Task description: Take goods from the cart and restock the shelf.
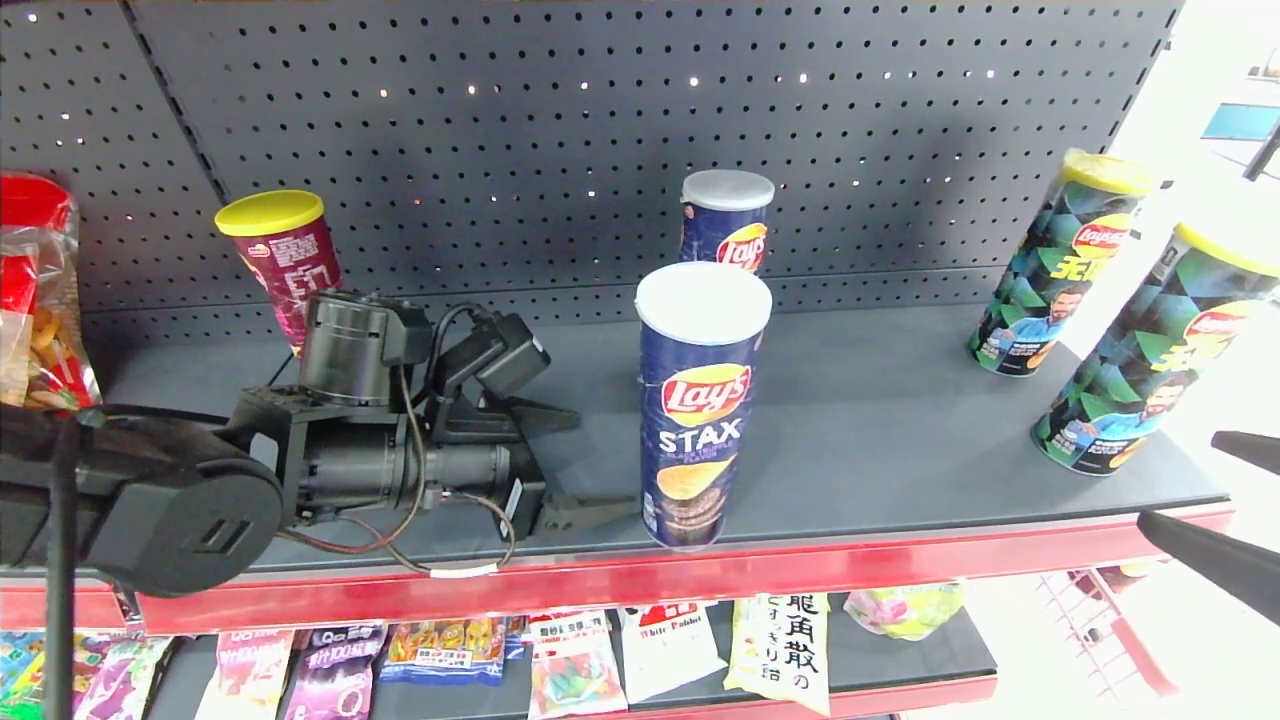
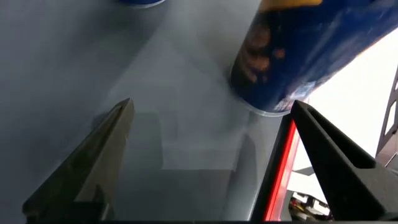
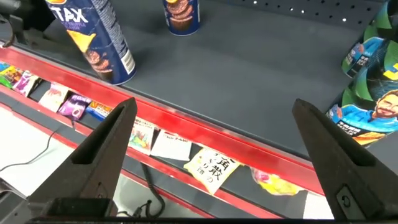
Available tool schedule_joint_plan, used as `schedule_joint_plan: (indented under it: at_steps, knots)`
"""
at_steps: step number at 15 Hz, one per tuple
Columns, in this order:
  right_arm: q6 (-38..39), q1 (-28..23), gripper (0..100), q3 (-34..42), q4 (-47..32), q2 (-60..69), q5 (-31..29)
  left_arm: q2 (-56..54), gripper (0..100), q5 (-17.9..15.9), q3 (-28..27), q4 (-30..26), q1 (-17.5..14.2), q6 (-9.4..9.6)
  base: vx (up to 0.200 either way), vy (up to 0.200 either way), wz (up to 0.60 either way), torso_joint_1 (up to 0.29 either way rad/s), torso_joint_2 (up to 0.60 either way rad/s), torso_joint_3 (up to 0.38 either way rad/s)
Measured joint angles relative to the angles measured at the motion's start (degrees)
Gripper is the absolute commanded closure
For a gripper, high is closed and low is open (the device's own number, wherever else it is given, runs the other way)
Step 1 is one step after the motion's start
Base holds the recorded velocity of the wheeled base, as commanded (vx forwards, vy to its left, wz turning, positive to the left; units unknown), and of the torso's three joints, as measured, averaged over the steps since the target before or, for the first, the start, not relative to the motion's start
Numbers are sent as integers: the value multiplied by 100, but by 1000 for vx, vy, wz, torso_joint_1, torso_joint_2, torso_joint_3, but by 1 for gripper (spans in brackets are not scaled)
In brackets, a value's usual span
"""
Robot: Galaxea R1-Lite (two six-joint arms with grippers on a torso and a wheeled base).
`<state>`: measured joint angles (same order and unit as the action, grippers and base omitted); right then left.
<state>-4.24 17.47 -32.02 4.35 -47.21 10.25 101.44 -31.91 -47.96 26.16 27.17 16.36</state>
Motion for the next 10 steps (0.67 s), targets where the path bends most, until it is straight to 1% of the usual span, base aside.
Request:
schedule_joint_plan:
  at_steps: [5, 10]
  knots:
    - [-2, 0, 0, -16, 2, 2, 1, 230, 0, 0, -269, 0, 88, 0, 0, 0, 0, 0, 0, 0]
    - [0, 0, 0, -16, 0, -2, 0, 369, 0, 0, -405, -2, 107, 0, 0, 0, 0, 0, 0, 0]
